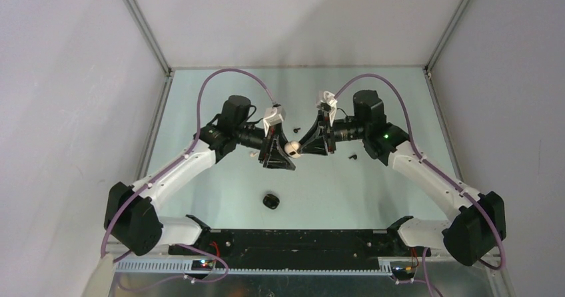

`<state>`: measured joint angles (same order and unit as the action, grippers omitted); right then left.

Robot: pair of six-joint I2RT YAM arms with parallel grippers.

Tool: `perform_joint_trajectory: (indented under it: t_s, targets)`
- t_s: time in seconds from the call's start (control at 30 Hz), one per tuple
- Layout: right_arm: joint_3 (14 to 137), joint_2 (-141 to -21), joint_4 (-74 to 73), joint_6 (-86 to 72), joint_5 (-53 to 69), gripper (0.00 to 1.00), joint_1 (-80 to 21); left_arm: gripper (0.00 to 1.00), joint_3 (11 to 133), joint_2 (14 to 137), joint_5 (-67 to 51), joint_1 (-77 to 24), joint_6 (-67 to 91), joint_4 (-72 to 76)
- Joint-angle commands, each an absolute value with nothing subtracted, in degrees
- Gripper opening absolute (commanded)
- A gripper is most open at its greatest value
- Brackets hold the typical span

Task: Insert the wireless bluetooth earbuds into the charging case
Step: Pick up the charging case at the center of the board.

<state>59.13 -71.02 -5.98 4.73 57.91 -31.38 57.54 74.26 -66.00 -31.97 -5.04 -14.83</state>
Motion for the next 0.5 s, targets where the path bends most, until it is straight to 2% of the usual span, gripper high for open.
perform_joint_trajectory:
  t_s: [0.0, 0.17, 0.47]
  targets:
    - [59.48, -71.72, -6.11, 6.56, 58.37, 0.02, -31.89, 0.57, 60.23, 74.30, -66.82, -32.34, -6.44, -15.20]
    - [59.46, -72.64, -5.50, 5.65, 58.12, 0.02, -32.02, 0.47, 60.16, 74.29, -65.78, -32.40, -5.99, -14.61]
    - [59.45, -73.63, -5.44, 5.24, 58.40, 0.02, -32.03, 0.43, 60.20, 74.38, -65.54, -32.42, -5.84, -14.55]
